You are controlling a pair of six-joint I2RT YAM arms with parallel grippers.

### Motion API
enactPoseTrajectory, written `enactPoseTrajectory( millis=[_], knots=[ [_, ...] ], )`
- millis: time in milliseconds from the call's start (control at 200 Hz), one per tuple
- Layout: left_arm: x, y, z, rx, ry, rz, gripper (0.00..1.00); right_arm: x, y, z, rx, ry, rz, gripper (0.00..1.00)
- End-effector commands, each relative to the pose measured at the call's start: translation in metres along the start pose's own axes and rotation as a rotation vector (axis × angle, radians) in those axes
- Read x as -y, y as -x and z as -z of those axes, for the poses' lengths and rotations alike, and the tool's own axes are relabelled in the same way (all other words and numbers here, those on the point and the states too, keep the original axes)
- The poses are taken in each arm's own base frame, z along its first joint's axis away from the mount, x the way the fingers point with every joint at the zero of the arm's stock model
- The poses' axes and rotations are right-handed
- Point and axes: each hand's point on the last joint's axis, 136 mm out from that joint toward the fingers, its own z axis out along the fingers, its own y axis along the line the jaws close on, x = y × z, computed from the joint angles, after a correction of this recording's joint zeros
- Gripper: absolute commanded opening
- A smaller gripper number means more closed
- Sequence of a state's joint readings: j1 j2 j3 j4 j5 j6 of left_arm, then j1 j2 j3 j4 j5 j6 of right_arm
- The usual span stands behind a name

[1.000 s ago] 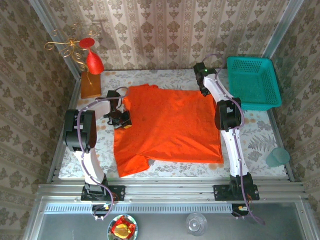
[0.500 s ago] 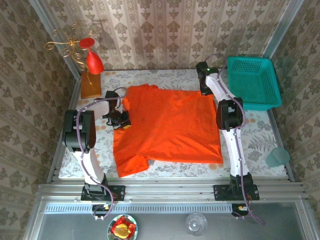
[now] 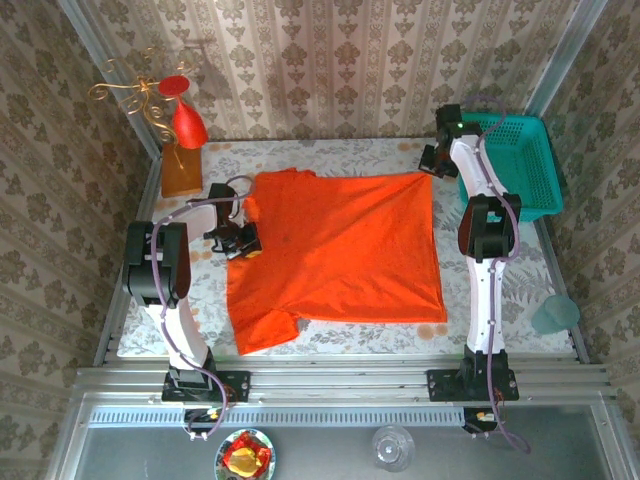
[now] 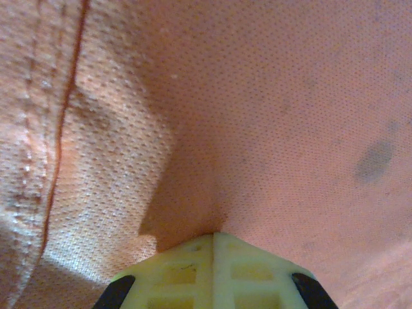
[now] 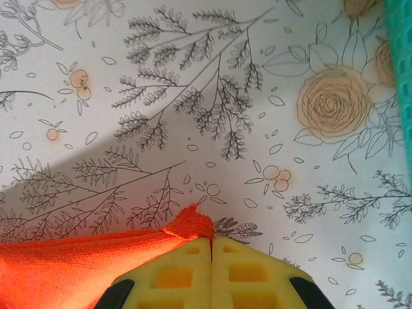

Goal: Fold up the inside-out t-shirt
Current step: Smooth out the T-shirt at the center of the table.

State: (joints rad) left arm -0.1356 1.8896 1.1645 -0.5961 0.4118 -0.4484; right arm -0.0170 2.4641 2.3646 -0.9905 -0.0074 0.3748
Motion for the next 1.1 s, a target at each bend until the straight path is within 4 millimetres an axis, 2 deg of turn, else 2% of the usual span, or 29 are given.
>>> enactPoseTrajectory(
  millis=[0, 150, 305, 435, 535, 590, 775, 890, 1095],
  knots=[
    [-0.047, -0.033, -0.017, -0.111, 0.174, 0.075, 0.04, -0.007, 0.001, 0.002, 0.009, 0.027, -0.029, 0.02],
    [-0.044, -0.031, -0.014, -0.106, 0.165, 0.070, 0.05, 0.005, 0.011, 0.012, 0.061, -0.065, -0.008, 0.26],
    [-0.029, -0.023, -0.008, -0.083, 0.129, 0.052, 0.07, -0.001, 0.014, 0.030, 0.095, -0.097, 0.047, 0.28],
    [-0.009, -0.014, 0.000, -0.057, 0.099, 0.019, 0.08, -0.025, 0.000, 0.035, 0.061, -0.011, 0.068, 0.28],
    [0.001, -0.009, 0.005, -0.042, 0.099, -0.001, 0.08, -0.046, -0.012, 0.027, 0.014, 0.112, 0.051, 0.27],
    [0.002, -0.007, 0.005, -0.038, 0.104, -0.005, 0.08, -0.051, -0.016, 0.020, -0.002, 0.138, 0.042, 0.27],
    [-0.017, -0.012, -0.006, -0.074, 0.162, 0.013, 0.08, -0.055, -0.020, -0.018, -0.043, 0.172, 0.024, 0.33],
    [-0.027, -0.018, -0.009, -0.086, 0.176, 0.029, 0.08, -0.044, -0.018, -0.041, -0.048, 0.127, 0.004, 0.43],
    [-0.042, -0.027, -0.008, -0.093, 0.197, 0.051, 0.08, -0.016, -0.005, -0.060, -0.020, 0.019, -0.029, 0.51]
  ],
)
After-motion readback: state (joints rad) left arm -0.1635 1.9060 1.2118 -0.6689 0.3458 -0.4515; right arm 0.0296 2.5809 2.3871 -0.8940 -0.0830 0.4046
